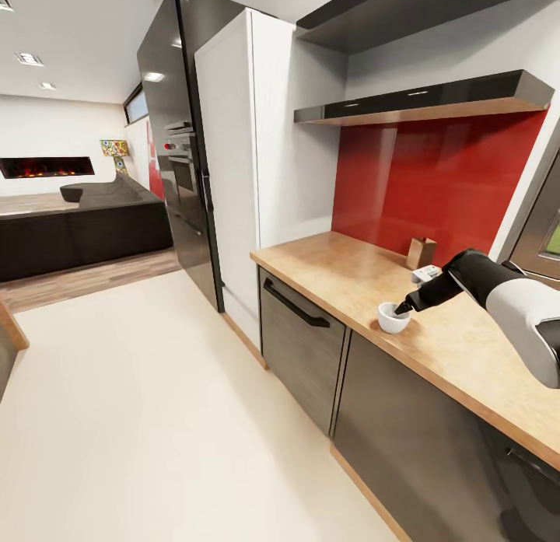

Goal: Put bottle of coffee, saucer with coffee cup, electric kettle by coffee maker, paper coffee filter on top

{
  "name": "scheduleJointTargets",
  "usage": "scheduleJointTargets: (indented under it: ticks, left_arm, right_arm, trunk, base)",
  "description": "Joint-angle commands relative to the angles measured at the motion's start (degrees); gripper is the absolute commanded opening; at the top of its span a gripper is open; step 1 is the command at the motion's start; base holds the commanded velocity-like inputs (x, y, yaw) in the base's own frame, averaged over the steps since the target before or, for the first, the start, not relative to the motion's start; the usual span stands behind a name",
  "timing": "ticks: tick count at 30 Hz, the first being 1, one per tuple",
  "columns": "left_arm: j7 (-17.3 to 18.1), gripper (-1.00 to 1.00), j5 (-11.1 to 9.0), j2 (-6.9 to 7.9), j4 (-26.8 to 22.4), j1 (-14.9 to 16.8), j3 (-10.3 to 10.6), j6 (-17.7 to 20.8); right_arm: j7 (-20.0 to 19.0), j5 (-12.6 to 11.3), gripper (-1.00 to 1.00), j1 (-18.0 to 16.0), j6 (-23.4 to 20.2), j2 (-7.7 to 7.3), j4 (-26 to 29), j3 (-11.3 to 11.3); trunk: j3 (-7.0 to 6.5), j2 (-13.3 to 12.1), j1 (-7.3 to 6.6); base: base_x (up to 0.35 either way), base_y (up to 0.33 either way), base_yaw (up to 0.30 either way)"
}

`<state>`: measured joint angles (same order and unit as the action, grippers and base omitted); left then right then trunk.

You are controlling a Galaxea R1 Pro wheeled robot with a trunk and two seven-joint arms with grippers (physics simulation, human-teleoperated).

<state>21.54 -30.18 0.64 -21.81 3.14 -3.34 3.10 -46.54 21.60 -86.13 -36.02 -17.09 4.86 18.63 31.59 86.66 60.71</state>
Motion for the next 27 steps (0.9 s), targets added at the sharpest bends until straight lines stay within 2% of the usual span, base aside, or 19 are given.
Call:
scheduleJointTargets:
  ticks: [1,27]
  left_arm:
    - [0.3,1.0,-0.4,-0.02,0.0,0.0,-0.3,0.3]
    - [0.3,1.0,-0.3,-0.02,0.0,0.0,-0.3,0.3]
  right_arm:
    - [-0.3,-0.1,1.0,0.0,-0.3,-0.03,0.1,0.4]
    - [-0.4,-0.1,1.0,0.0,-0.3,0.04,0.1,0.4]
  trunk:
    - [0.06,0.0,0.0]
    - [0.06,0.0,0.0]
  base:
    - [0.0,0.0,0.0]
    - [0.0,0.0,0.0]
